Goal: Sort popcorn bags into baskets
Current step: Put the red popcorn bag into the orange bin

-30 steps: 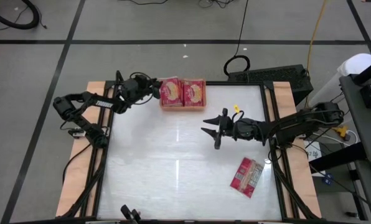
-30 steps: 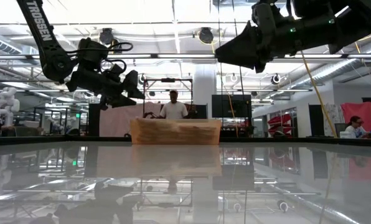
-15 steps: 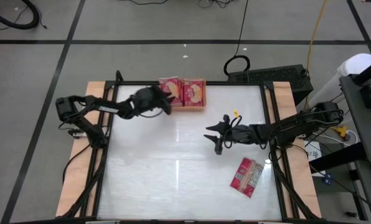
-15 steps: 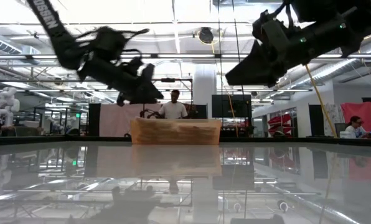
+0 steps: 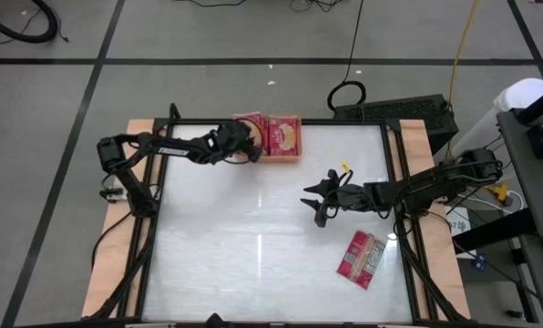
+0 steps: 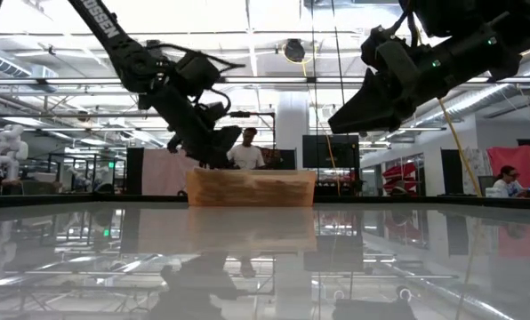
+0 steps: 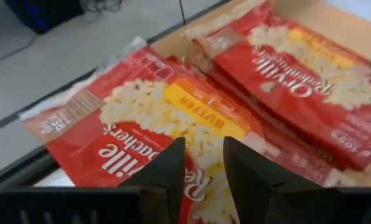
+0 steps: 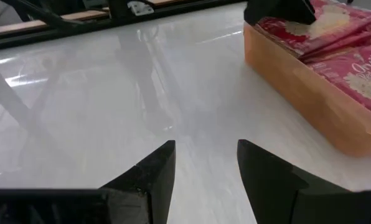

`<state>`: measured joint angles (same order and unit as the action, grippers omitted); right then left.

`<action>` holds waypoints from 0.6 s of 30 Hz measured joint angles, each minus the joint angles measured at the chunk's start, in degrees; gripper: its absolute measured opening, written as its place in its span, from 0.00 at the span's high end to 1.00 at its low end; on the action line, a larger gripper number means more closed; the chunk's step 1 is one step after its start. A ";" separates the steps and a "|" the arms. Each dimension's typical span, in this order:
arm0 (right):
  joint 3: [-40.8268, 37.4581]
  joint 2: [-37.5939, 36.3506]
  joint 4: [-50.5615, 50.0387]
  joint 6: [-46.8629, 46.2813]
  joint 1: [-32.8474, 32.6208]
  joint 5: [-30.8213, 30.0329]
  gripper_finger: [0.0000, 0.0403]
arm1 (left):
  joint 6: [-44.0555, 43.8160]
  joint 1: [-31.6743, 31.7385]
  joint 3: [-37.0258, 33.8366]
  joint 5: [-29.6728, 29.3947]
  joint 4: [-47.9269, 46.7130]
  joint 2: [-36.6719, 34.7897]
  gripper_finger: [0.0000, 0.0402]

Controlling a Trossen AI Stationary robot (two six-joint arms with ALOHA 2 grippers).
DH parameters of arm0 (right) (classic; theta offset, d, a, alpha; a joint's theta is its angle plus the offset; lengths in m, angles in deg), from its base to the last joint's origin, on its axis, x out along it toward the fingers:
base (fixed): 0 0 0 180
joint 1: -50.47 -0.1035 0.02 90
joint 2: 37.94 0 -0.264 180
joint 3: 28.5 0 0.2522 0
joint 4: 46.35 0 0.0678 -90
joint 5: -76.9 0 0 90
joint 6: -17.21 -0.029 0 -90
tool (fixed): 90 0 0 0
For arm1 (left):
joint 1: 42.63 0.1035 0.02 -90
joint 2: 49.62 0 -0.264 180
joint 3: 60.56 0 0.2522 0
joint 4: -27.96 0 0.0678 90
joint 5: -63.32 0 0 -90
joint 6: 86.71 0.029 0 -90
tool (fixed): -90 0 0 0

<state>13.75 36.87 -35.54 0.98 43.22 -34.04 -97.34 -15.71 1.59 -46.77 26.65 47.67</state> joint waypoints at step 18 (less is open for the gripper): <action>0.00 0.00 -1.86 -1.68 0.00 0.55 0.59 | 9.64 -0.05 -0.04 3.55 -7.01 -6.85 0.72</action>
<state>13.75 36.87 -37.40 -0.70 43.22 -33.50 -87.70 -15.76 1.54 -43.22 19.63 40.82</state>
